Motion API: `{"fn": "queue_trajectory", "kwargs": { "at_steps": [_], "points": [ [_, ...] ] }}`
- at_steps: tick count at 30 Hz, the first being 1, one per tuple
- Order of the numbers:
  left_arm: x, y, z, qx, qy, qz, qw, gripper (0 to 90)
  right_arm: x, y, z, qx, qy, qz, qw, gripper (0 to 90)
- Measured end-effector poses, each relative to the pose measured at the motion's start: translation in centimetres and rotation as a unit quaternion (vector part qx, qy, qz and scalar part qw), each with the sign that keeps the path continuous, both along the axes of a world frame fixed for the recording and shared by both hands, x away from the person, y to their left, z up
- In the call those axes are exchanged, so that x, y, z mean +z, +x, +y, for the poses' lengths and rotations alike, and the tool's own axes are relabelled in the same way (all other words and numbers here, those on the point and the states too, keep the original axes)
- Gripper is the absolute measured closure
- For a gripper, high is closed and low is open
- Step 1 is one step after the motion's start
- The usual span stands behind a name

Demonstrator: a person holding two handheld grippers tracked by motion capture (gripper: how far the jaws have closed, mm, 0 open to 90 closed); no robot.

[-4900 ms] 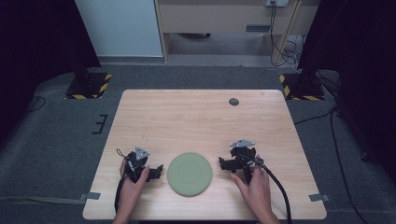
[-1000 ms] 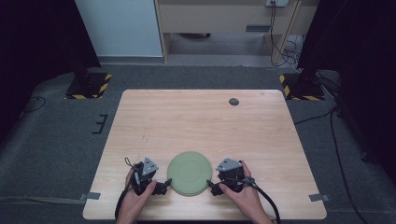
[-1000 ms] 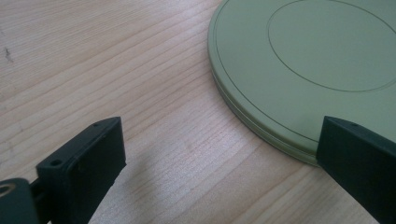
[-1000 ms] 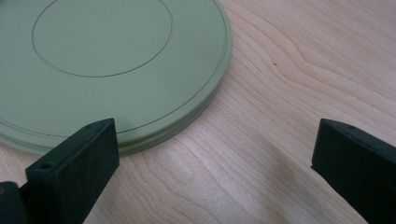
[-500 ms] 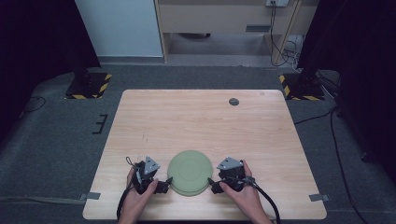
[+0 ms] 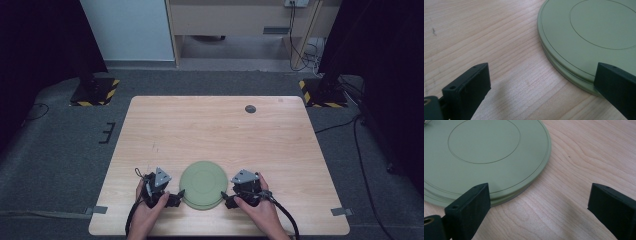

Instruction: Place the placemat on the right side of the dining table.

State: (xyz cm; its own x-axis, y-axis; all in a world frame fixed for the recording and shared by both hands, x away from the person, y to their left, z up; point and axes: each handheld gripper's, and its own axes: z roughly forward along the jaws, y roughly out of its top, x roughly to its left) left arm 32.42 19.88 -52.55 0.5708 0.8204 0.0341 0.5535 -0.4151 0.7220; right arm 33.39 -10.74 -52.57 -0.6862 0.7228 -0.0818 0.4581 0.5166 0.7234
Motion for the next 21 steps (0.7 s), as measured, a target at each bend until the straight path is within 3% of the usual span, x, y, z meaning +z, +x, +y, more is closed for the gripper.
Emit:
{"fn": "queue_trajectory", "kwargs": {
  "at_steps": [10,21],
  "points": [
    [0.03,0.16,-0.21,0.007,0.002,-0.003,1.0000,0.5,0.00,0.22,-0.02,-0.010,-0.003,-0.001,0.9999,3.5],
    [0.07,-0.12,0.54,0.012,0.001,-0.002,0.9999,2.6,-0.01,-0.10,0.12,-0.003,-0.004,-0.001,1.0000,4.9]
  ]
}}
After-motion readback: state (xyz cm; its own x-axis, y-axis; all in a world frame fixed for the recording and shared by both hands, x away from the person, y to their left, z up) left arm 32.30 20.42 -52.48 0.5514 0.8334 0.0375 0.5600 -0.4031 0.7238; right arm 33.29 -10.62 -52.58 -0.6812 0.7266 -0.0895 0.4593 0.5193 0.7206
